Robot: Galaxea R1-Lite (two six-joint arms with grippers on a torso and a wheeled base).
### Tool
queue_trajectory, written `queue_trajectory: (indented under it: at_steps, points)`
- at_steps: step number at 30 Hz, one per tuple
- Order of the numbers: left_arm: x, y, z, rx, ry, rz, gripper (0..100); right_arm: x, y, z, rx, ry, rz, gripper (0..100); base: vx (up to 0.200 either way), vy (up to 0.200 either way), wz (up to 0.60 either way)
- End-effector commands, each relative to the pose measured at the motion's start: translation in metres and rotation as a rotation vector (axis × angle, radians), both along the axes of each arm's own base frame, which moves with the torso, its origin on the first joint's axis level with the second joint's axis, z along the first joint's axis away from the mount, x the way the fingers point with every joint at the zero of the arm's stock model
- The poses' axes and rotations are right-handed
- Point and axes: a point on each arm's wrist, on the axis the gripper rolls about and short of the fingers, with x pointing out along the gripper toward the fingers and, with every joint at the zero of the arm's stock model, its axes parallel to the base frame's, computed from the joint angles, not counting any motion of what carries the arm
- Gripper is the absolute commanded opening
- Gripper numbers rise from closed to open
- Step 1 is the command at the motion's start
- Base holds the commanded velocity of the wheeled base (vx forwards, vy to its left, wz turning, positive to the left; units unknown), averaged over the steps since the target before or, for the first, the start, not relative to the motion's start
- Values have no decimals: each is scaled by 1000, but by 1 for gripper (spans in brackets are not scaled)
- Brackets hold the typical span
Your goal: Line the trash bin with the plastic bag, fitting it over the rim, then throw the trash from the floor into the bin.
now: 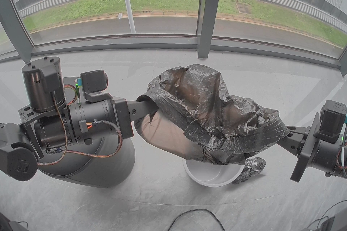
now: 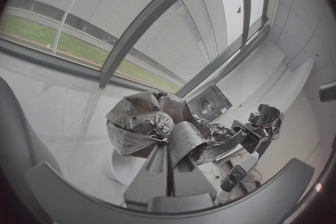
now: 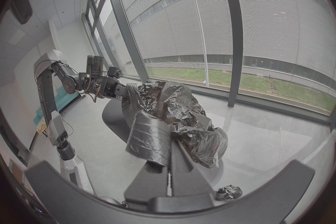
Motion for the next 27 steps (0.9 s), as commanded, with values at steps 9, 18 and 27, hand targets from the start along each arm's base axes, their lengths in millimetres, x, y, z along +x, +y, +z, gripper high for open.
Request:
queue_trajectory:
  at_steps: [9, 18, 27]
  points:
    - [-1, 2, -29, -59, 274, -8, 0, 0, -4, -10, 61, 97, 44, 0, 0, -22, 0]
    - [-20, 12, -78, -27, 529, -62, 0, 6, -6, -36, 37, 252, 44, 0, -111, 0, 0]
    - [1, 0, -110, -8, 559, -57, 0, 6, -11, -56, -16, 338, 62, 0, -89, 0, 0]
